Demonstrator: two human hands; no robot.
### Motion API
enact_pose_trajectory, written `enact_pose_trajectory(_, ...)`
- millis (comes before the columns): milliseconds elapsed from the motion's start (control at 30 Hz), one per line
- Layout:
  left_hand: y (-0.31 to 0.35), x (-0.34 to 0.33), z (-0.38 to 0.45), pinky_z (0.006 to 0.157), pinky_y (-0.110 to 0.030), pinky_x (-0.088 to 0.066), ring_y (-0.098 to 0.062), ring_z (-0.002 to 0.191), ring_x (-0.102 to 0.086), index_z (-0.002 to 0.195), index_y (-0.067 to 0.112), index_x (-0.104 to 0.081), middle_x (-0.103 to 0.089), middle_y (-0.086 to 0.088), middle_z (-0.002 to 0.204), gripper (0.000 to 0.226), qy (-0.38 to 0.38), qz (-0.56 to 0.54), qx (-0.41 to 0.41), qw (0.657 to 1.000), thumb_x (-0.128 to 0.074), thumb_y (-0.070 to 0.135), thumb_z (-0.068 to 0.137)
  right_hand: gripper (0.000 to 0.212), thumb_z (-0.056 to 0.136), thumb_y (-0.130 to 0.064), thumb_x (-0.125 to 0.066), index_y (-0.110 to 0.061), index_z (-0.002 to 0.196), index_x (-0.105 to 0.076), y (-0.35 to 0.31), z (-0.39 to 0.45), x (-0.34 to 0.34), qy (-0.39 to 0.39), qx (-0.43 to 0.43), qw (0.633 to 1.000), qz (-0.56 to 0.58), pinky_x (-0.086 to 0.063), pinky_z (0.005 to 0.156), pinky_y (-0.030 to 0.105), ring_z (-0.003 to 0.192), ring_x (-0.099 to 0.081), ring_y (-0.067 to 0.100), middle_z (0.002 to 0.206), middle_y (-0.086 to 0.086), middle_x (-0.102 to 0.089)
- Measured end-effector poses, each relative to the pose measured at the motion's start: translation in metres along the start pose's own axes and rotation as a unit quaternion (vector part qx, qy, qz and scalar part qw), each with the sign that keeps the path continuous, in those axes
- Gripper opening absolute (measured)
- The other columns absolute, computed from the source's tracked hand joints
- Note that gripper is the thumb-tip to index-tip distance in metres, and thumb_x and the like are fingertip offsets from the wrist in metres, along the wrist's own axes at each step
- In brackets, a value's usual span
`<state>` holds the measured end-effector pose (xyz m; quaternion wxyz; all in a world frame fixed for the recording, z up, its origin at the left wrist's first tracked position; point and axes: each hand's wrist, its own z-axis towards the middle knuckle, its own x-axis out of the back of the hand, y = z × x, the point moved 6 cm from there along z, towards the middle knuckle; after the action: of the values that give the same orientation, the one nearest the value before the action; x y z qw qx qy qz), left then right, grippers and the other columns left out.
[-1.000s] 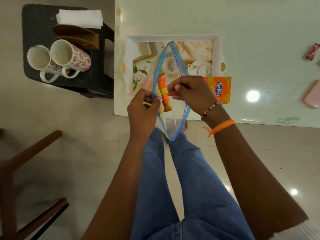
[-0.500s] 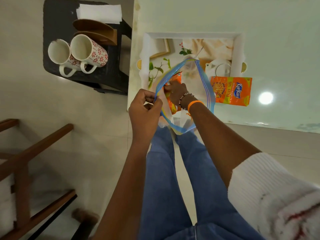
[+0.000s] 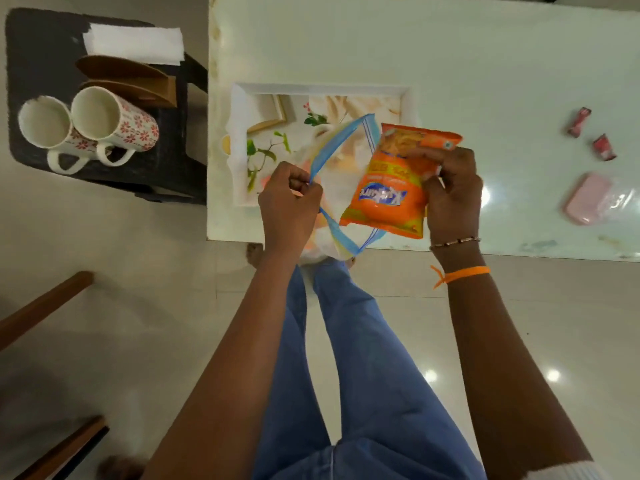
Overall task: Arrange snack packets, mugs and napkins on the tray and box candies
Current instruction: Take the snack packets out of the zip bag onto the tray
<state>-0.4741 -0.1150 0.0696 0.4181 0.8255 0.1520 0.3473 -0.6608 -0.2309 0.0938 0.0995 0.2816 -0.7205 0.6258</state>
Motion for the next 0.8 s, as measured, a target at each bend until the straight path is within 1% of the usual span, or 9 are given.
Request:
enact_pose_trajectory(100,0.005,-0.009,0.0,0.053,-0.024,-0.053,-0.028,0.065,-0.061,0.08,0.01,-0.053,-0.051,0.006,0.067,0.011,0.007,-0.004,-0.002,1.0,-0.06,0.003,0.079,0.055,0.074,0.016,-0.033,-0.007,0.114,-0.064,0.017,0.011,0.026,0.03,-0.056,0.998,-0.007,-0.048,0.093,0.024,0.107,-0.054,0.022,0.115,0.021,-0.056)
enact_pose_trajectory(167,0.008,-0.014,-0.003,0.06,-0.037,-0.056,-0.035,0.071,-0.062,0.079,0.009,-0.053,-0.05,0.007,0.066,0.01,0.01,-0.007,-0.003,1.0,-0.059,0.001,0.078,0.056,0.073,0.019,-0.032,-0.001,0.115,-0.062,0.031,0.016,0.035,0.078,-0.114,0.988,0.071,-0.053,0.087,0.027,0.104,-0.057,0.022,0.12,0.022,-0.059)
enact_pose_trajectory(233,0.009,-0.017,-0.004,0.061,-0.041,-0.055,-0.036,0.071,-0.062,0.079,0.008,-0.053,-0.05,0.006,0.065,0.009,0.023,-0.007,-0.001,1.0,-0.059,0.001,0.078,0.05,0.076,0.021,-0.034,0.003,0.116,-0.06,0.044,0.02,0.041,0.144,-0.172,0.955,0.193,-0.053,0.073,0.024,0.097,-0.06,0.026,0.119,0.024,-0.059)
enact_pose_trajectory(333,0.008,-0.012,-0.005,0.056,-0.031,-0.052,-0.017,0.06,-0.058,0.078,0.009,-0.054,-0.05,0.007,0.063,0.007,0.071,-0.003,0.007,0.997,-0.059,0.004,0.078,0.035,0.077,0.012,-0.045,0.006,0.109,-0.059,0.061,0.026,0.039,0.215,-0.216,0.877,0.371,-0.051,0.078,0.03,0.117,-0.052,0.043,0.124,0.026,-0.052)
enact_pose_trajectory(400,0.007,-0.008,-0.006,0.05,-0.014,-0.045,0.0,0.054,-0.053,0.077,0.01,-0.054,-0.05,0.009,0.063,0.007,0.101,-0.002,0.008,0.995,-0.059,0.006,0.078,0.024,0.068,-0.002,-0.056,0.0,0.092,-0.062,0.071,0.035,0.031,0.234,-0.231,0.842,0.428,-0.05,0.081,0.028,0.123,-0.048,0.04,0.123,0.022,-0.049)
enact_pose_trajectory(467,0.006,-0.006,-0.007,0.05,-0.008,-0.042,0.003,0.056,-0.052,0.078,0.012,-0.054,-0.051,0.012,0.064,0.007,0.115,0.009,0.011,0.993,-0.06,0.009,0.079,0.018,0.073,-0.003,-0.056,-0.007,0.09,-0.061,0.083,0.044,0.018,0.224,-0.25,0.842,0.421,-0.048,0.084,0.026,0.126,-0.046,0.037,0.125,0.018,-0.049)
enact_pose_trajectory(600,0.005,-0.005,-0.008,0.056,-0.015,-0.047,-0.006,0.063,-0.053,0.085,0.009,-0.057,-0.052,0.013,0.067,0.005,0.11,0.018,0.009,0.994,-0.06,0.01,0.081,0.033,0.09,0.01,-0.039,0.008,0.12,-0.053,0.107,0.053,-0.006,0.172,-0.301,0.886,0.309,-0.043,0.099,0.037,0.128,-0.045,0.037,0.141,0.021,-0.044)
enact_pose_trajectory(733,0.003,-0.007,-0.008,0.055,-0.016,-0.048,-0.017,0.068,-0.057,0.083,0.013,-0.054,-0.053,0.012,0.069,0.007,0.105,0.019,0.006,0.994,-0.06,0.009,0.082,0.035,0.091,0.006,-0.045,-0.001,0.123,-0.056,0.115,0.061,-0.023,0.11,-0.308,0.918,0.226,-0.053,0.083,0.024,0.118,-0.056,0.028,0.135,0.012,-0.053)
enact_pose_trajectory(800,0.002,-0.01,-0.009,0.054,-0.017,-0.05,-0.019,0.068,-0.058,0.082,0.013,-0.054,-0.054,0.011,0.068,0.008,0.1,0.016,0.002,0.995,-0.059,0.007,0.081,0.034,0.095,-0.007,-0.045,-0.008,0.127,-0.054,0.117,0.061,-0.03,0.071,-0.345,0.909,0.222,-0.055,0.059,0.014,0.09,-0.066,0.019,0.118,0.009,-0.061)
